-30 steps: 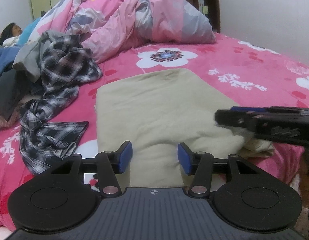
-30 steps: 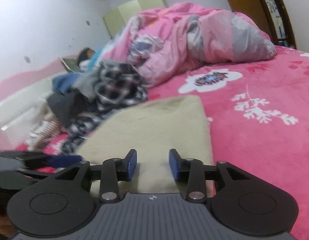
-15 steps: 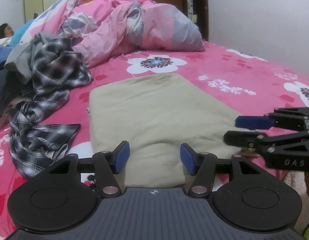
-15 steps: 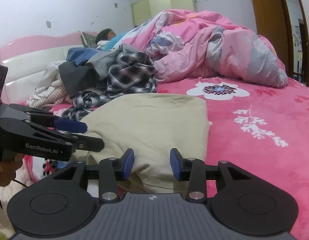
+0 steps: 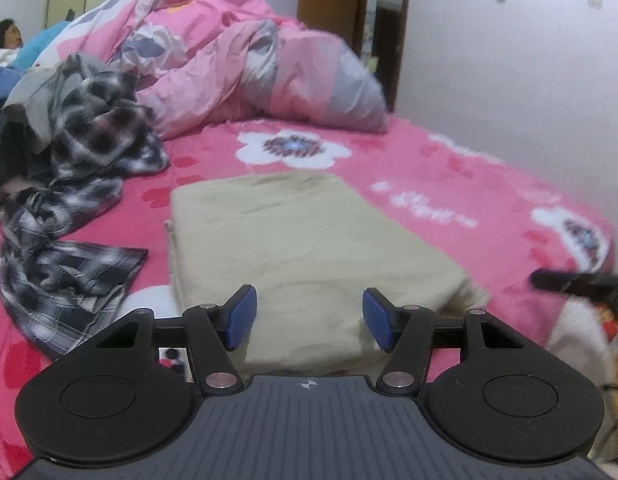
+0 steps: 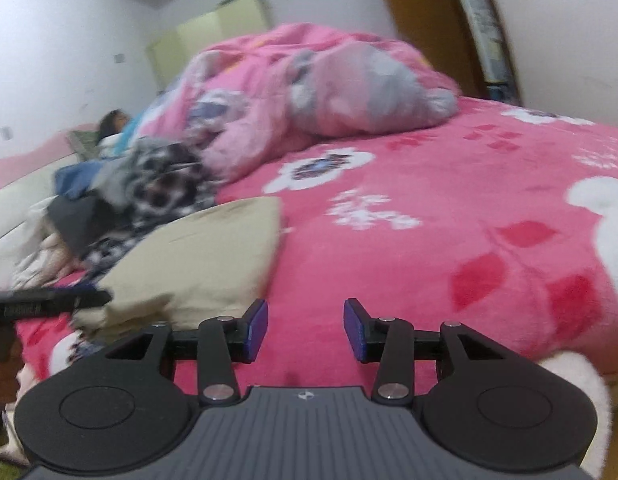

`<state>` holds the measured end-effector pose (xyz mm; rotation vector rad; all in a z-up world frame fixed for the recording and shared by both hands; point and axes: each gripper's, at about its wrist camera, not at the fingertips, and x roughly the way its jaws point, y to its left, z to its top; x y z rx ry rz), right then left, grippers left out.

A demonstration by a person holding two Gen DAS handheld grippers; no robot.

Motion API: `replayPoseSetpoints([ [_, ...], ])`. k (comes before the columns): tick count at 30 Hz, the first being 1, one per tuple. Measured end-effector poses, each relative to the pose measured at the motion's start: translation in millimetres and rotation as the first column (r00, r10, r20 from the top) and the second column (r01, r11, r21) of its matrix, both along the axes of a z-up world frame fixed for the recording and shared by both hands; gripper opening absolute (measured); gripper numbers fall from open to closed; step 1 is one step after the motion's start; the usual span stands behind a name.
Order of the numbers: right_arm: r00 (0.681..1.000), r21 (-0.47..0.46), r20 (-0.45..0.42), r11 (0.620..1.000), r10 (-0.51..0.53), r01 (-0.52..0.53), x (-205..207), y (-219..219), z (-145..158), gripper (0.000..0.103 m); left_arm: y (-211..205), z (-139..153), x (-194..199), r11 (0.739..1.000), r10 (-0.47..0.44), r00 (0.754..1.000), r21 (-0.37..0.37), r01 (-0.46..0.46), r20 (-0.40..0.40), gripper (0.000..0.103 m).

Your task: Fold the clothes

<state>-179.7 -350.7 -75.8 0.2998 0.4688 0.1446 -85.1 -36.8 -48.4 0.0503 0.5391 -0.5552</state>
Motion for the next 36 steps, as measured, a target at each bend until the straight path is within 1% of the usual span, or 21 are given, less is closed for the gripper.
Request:
replayPoseSetpoints([
  [2,0.998,-0.030,0.003,0.998,0.059,-0.058,6,11,-3,0.045,-9,4,-6,0.999,-0.041,0.999,0.024,0.040,0.029,0.059],
  [4,0.994,-0.074,-0.002,0.991,0.112,-0.112,13,23,-8,0.045,-23,4,-10,0.994,-0.067,0.996,0.091,0.061,0.061,0.059],
  [6,0.989,-0.120,-0.008,0.981,0.150,-0.150,20,34,-11,0.045,-35,2,-13,0.987,-0.101,0.992,0.136,0.090,0.078,0.059],
  [8,0.984,-0.152,-0.013,0.972,0.176,-0.176,24,41,-15,0.044,-48,0,-15,0.979,-0.137,0.987,0.164,0.122,0.083,0.059],
  [9,0.983,-0.170,-0.015,0.968,0.184,-0.184,27,43,-18,0.041,-55,-1,-16,0.974,-0.157,0.984,0.179,0.139,0.086,0.059],
  [10,0.981,-0.183,-0.014,0.965,0.191,-0.190,30,46,-19,0.036,-60,-3,-17,0.969,-0.174,0.981,0.195,0.154,0.089,0.059],
  [11,0.981,-0.190,-0.007,0.963,0.192,-0.190,33,48,-19,0.025,-66,-4,-18,0.963,-0.189,0.977,0.213,0.166,0.096,0.059],
  [13,0.981,-0.184,0.033,0.966,0.193,-0.184,36,49,-13,0.016,-76,-7,-20,0.950,-0.218,0.970,0.251,0.185,0.111,0.059],
  [16,0.982,-0.207,0.091,0.968,0.166,-0.144,39,54,-8,0.016,-90,-13,-19,0.931,-0.242,0.962,0.308,0.194,0.125,0.060],
  [20,0.987,-0.219,0.092,0.969,0.134,-0.111,42,56,-19,0.019,-108,-19,-14,0.910,-0.246,0.958,0.375,0.178,0.144,0.060],
  [21,0.987,-0.218,0.103,0.970,0.127,-0.102,39,57,-17,0.018,-112,-21,-14,0.901,-0.250,0.955,0.399,0.170,0.159,0.060],
  [23,0.984,-0.182,0.118,0.977,0.132,-0.110,35,50,-14,0.018,-116,-24,-13,0.890,-0.253,0.950,0.429,0.154,0.184,0.061],
  [24,0.985,-0.178,0.114,0.978,0.130,-0.109,35,48,-16,0.019,-117,-25,-11,0.890,-0.249,0.951,0.431,0.149,0.185,0.061],
  [26,0.989,-0.193,0.099,0.977,0.114,-0.093,39,45,-22,0.025,-117,-27,-7,0.899,-0.230,0.959,0.412,0.145,0.164,0.062],
  [28,0.990,-0.168,0.090,0.982,0.108,-0.091,39,41,-24,0.028,-114,-27,-8,0.903,-0.230,0.961,0.402,0.151,0.155,0.062],
  [30,0.991,-0.138,0.075,0.985,0.112,-0.101,40,37,-24,0.028,-107,-24,-12,0.902,-0.244,0.958,0.398,0.167,0.150,0.062],
  [31,0.989,-0.127,0.062,0.984,0.137,-0.128,39,34,-21,0.028,-101,-22,-15,0.902,-0.251,0.957,0.393,0.177,0.146,0.062],
  [33,0.983,-0.118,0.064,0.980,0.169,-0.161,32,28,-16,0.030,-84,-17,-22,0.907,-0.259,0.956,0.375,0.192,0.137,0.063],
  [34,0.980,-0.115,0.067,0.977,0.189,-0.180,28,27,-14,0.030,-75,-15,-24,0.912,-0.252,0.959,0.363,0.190,0.132,0.064],
  [36,0.971,-0.110,0.074,0.970,0.227,-0.218,22,25,-9,0.030,-56,-12,-28,0.929,-0.211,0.970,0.333,0.160,0.122,0.065],
])
